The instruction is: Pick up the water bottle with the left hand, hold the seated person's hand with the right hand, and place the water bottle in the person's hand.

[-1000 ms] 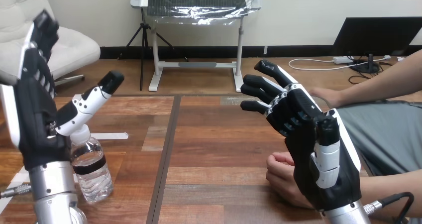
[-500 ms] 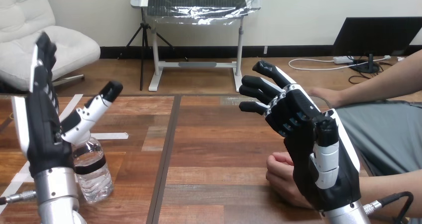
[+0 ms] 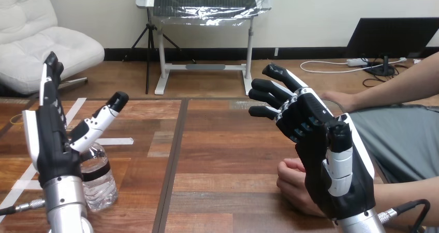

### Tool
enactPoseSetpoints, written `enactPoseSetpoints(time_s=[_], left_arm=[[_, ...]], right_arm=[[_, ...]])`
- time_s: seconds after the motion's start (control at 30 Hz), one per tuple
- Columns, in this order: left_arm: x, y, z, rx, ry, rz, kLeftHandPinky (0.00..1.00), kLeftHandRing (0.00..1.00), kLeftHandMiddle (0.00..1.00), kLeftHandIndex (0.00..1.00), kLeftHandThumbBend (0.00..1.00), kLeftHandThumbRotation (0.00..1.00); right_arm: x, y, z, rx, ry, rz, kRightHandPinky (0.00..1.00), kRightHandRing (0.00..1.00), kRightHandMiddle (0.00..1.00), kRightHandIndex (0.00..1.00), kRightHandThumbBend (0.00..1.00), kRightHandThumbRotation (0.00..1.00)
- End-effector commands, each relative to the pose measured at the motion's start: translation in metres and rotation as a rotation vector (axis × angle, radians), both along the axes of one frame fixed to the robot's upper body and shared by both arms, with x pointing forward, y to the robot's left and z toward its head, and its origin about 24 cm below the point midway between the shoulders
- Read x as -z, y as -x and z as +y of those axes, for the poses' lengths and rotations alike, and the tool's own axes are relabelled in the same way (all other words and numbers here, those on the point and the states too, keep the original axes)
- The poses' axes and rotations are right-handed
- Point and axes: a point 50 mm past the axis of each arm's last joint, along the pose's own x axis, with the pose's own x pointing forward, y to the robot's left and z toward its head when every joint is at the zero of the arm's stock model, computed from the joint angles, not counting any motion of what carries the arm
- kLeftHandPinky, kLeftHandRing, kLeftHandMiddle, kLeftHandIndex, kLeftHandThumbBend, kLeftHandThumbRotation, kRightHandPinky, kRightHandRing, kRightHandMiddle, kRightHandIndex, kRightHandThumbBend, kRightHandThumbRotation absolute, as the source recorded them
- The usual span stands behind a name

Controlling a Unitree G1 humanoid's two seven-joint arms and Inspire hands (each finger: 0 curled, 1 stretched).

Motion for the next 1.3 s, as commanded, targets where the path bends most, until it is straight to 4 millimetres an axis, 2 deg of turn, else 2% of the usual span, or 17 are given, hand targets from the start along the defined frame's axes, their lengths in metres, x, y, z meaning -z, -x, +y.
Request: enactPoseSetpoints(time_s=[0.0,0.27,0.87,1.27], left_arm=[[-0.017,-0.018,-0.004,0.03,-0.051,-0.05,1.0,0.99,0.97,0.97,0.88,0.33],[-0.013,-0.019,-0.003,0.008,-0.076,-0.024,1.0,1.0,0.99,0.99,0.84,0.31],[-0.008,-0.014,0.003,-0.054,-0.123,0.037,1.0,0.98,0.98,1.0,0.89,0.29],[-0.004,-0.009,0.005,-0.056,-0.11,0.058,0.99,0.98,1.0,1.0,0.92,0.21]], right_arm=[[-0.015,-0.005,-0.002,-0.001,-0.011,-0.065,0.75,0.83,0.83,0.87,0.76,1.0],[-0.015,-0.005,-0.003,0.005,-0.008,-0.064,0.75,0.83,0.83,0.87,0.76,1.0],[-0.015,-0.005,-0.003,0.007,-0.007,-0.066,0.75,0.83,0.83,0.87,0.76,1.0],[-0.015,-0.005,-0.003,0.003,-0.007,-0.064,0.75,0.82,0.83,0.87,0.76,1.0]])
